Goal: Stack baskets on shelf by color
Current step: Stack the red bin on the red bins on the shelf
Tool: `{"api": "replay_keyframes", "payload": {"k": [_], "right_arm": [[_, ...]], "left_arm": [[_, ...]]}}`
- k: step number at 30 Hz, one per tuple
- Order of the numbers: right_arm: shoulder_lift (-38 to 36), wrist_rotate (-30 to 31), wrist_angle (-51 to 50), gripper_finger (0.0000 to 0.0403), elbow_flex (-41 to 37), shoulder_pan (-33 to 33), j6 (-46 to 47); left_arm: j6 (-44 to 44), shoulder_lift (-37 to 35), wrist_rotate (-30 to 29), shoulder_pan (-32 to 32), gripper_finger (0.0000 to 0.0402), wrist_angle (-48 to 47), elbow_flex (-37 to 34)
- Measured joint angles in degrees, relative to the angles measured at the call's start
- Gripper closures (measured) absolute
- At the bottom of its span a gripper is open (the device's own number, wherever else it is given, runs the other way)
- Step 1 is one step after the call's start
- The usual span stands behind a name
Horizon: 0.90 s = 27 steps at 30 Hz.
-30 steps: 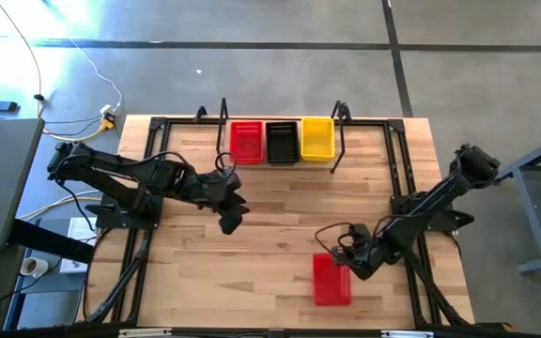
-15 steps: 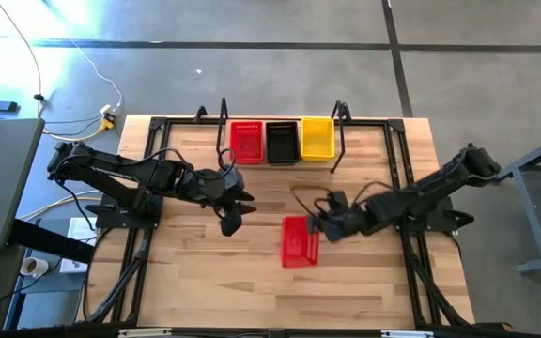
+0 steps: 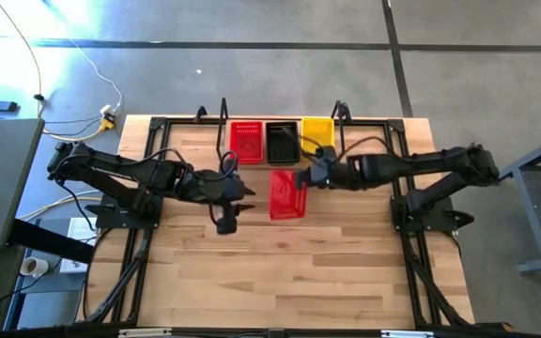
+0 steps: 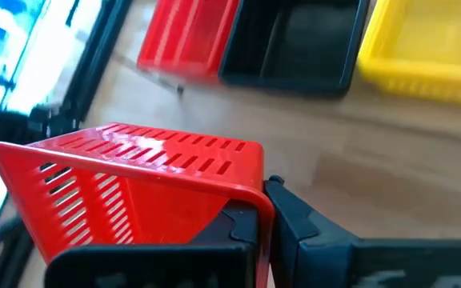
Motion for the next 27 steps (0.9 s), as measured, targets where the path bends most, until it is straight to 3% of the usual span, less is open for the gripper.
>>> {"api": "replay_keyframes", "payload": {"k": [12,27], "right_arm": [[1.8,1.65,10.72,0.0403,0.09,-6.33,-1.46],[4.61,1.09,11.95,0.0403,0.09,-7.49,-0.83]], "left_arm": [[23.66,2.22,-6.21,0.02,0.0255,3.14,0.04],[30.16,14.35,-13.25,0.02,0.0255,2.01,0.04]]}}
